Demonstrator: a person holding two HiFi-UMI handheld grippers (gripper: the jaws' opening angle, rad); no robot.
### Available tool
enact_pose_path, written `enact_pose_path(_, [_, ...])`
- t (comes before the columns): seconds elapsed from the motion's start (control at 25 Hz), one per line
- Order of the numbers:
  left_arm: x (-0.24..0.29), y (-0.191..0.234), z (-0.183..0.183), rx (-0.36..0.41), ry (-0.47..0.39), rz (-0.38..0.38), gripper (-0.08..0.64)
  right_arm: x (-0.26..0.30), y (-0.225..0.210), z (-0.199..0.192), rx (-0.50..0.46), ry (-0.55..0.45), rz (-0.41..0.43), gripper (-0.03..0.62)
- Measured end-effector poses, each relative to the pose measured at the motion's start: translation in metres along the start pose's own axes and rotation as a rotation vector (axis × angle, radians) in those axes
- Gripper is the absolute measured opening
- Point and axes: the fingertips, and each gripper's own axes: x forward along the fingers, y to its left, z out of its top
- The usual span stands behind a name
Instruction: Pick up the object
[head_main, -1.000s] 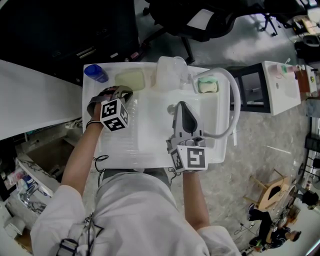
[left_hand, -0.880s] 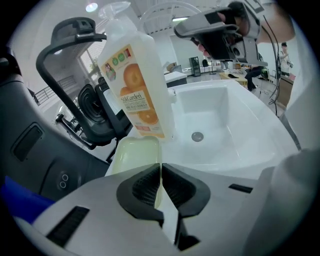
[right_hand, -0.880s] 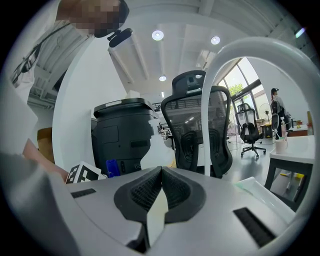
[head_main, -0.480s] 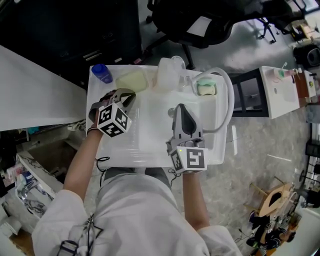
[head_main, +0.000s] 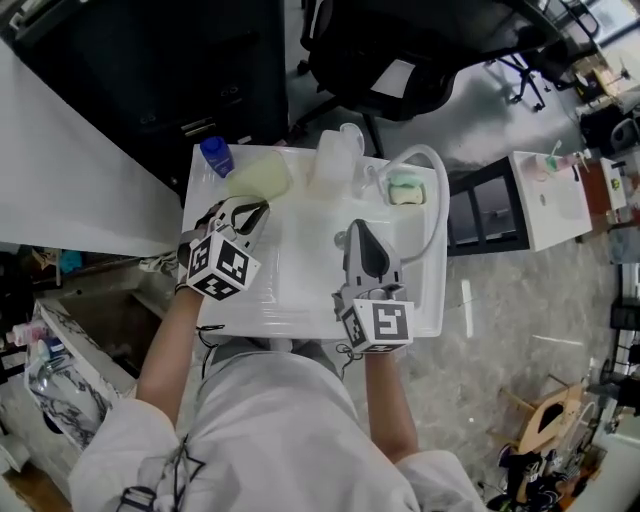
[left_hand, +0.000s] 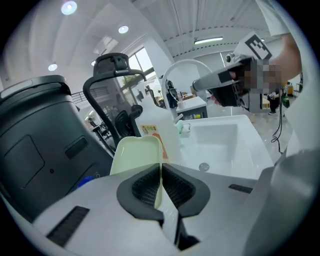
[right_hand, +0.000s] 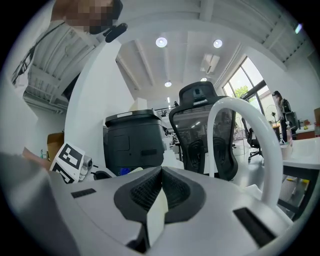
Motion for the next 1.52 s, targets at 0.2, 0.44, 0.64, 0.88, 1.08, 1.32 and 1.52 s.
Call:
enact_pose_path(0.2, [-0.032, 0.01, 0.012, -0.085, -0.052, 0.072, 0.031, -0.009, 0.004, 0.007, -0.013, -0.008, 0.007, 0.006])
enact_pose_path(0.44, [-0.065, 0.015, 0.029, -0.145, -0.123, 0.151, 0.031, -0.019, 0.008, 0.017, -0.036, -0.021, 0.028, 0.006])
enact_pose_path(0.64, [-0.091, 0.018, 0.039, -0.158, -0.162, 0.201, 0.031, -0.027, 0.013, 0.022, -0.042, -0.017, 0.044, 0.006])
enact_pose_path(0.88, [-0.124, 0.023, 0.053, -0.203, -0.231, 0.261, 0.031, -0.036, 0.011, 0.025, -0.05, -0.007, 0.052, 0.006])
enact_pose_path(1.08, [-0.149, 0.026, 0.058, -0.221, -0.272, 0.31, 0.031, -0.04, 0.013, 0.029, -0.064, -0.008, 0.066, 0.006])
enact_pose_path(1.32, [-0.176, 0.032, 0.062, -0.258, -0.313, 0.372, 0.031, -0.046, 0.011, 0.038, -0.095, -0.01, 0.077, 0.005])
enact_pose_path(1.52, [-0.19, 0.036, 0.06, -0.302, -0.343, 0.409, 0.031, -0.046, 0.004, 0.04, -0.086, -0.01, 0.073, 0.005])
